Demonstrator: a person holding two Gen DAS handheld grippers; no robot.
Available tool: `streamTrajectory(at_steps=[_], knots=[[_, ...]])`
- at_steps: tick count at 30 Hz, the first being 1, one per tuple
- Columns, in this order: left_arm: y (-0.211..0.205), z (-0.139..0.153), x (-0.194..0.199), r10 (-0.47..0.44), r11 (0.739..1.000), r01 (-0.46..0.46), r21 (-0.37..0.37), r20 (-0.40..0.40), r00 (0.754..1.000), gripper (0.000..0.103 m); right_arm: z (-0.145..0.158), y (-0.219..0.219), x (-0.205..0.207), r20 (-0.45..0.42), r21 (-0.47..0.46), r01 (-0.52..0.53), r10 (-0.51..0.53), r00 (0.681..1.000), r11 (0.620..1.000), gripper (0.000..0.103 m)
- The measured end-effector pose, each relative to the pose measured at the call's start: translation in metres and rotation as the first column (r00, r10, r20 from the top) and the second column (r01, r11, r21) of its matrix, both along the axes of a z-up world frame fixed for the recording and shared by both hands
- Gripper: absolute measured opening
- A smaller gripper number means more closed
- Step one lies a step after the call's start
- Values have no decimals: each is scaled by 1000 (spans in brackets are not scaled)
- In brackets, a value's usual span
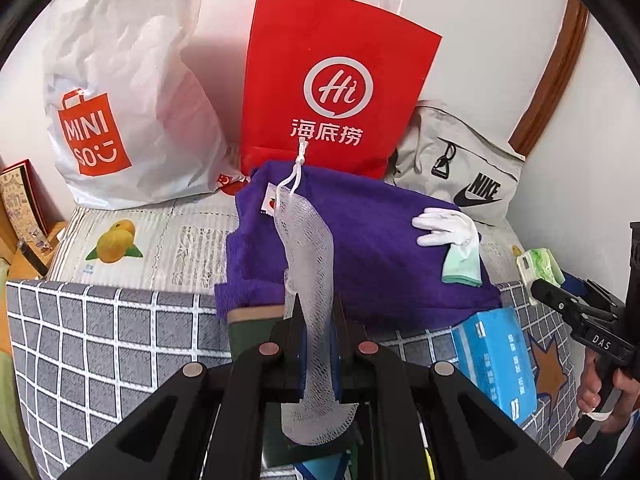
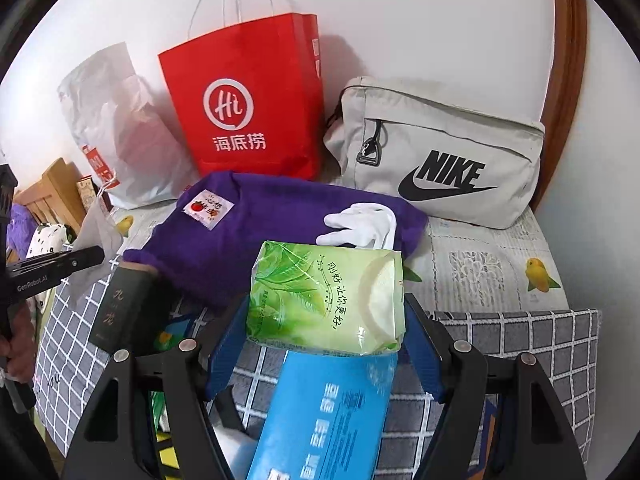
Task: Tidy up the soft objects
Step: 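Carry the mesh bag with the left tool while the right tool carries the tissue pack toward the purple towel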
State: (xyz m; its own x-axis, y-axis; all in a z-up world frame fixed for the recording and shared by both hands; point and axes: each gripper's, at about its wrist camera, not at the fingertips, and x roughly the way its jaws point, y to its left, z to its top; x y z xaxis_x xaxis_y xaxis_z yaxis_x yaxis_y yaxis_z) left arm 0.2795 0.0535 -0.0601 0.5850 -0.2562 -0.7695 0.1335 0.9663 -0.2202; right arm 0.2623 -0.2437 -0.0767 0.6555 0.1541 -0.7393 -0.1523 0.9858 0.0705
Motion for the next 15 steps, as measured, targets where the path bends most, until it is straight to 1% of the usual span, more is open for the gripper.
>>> streamTrajectory(at_steps=[15], knots=[[-4, -9, 45, -17, 1000, 17, 13, -19, 1000, 9, -31, 11, 56, -69, 1, -5, 5, 998, 1000, 73]])
